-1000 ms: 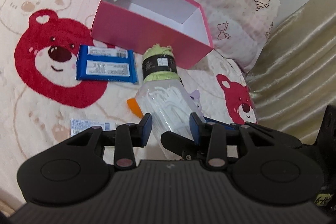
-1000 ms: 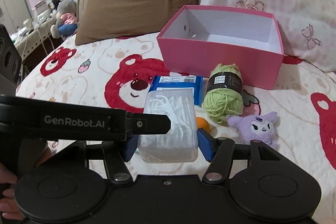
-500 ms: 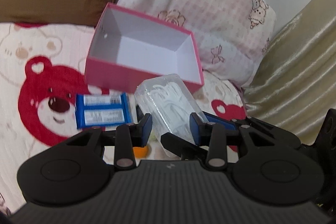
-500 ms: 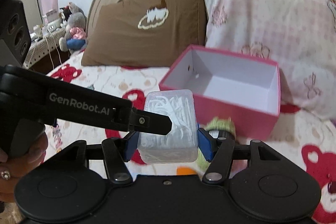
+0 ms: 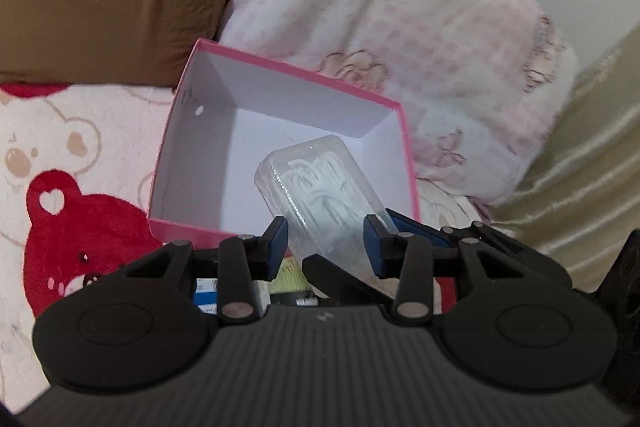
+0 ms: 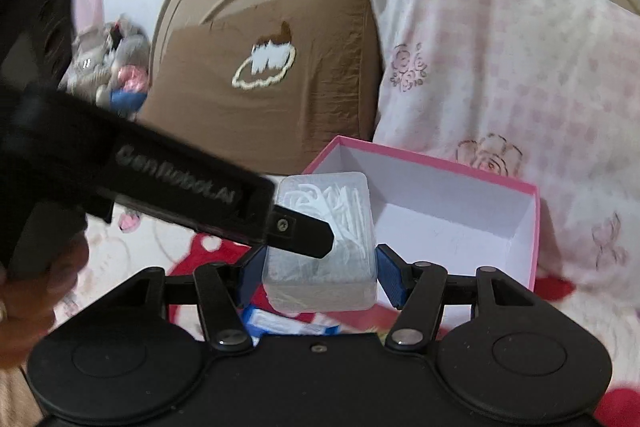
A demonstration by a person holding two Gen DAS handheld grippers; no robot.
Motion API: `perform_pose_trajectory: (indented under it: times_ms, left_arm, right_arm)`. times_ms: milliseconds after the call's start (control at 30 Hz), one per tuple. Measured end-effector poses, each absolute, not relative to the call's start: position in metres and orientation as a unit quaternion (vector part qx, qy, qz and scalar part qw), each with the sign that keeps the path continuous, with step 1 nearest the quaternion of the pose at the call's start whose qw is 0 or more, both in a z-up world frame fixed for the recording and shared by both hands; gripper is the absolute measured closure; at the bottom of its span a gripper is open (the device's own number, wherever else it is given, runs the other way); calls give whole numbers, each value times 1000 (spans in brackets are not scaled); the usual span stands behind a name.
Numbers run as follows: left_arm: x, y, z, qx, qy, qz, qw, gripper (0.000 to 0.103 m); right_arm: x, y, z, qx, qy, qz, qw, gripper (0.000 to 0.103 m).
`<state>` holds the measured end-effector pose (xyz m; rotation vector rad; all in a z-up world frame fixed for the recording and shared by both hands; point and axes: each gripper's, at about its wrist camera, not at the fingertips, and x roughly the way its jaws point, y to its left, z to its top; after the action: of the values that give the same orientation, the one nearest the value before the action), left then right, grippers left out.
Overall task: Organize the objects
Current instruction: 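Lift the floss-pick case with the left gripper and carry it into the pink box, then lower the floss-pick case into the pink box and open the left gripper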
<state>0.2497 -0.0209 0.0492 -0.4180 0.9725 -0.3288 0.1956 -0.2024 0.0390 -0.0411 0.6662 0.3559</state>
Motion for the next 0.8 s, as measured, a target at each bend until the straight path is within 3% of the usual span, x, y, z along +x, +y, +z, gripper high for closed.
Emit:
perform_pose_trajectory:
  times_ms: [400,800]
  left_arm:
    - [345,-19,-18,-235,516,-110,817,64]
    - [383,-26,-71,-239,571,-84,781,64]
  right_arm:
    - [304,-218,-8,-8,395,185,900,38]
    - [335,-230,-71,56,436,178,880,38]
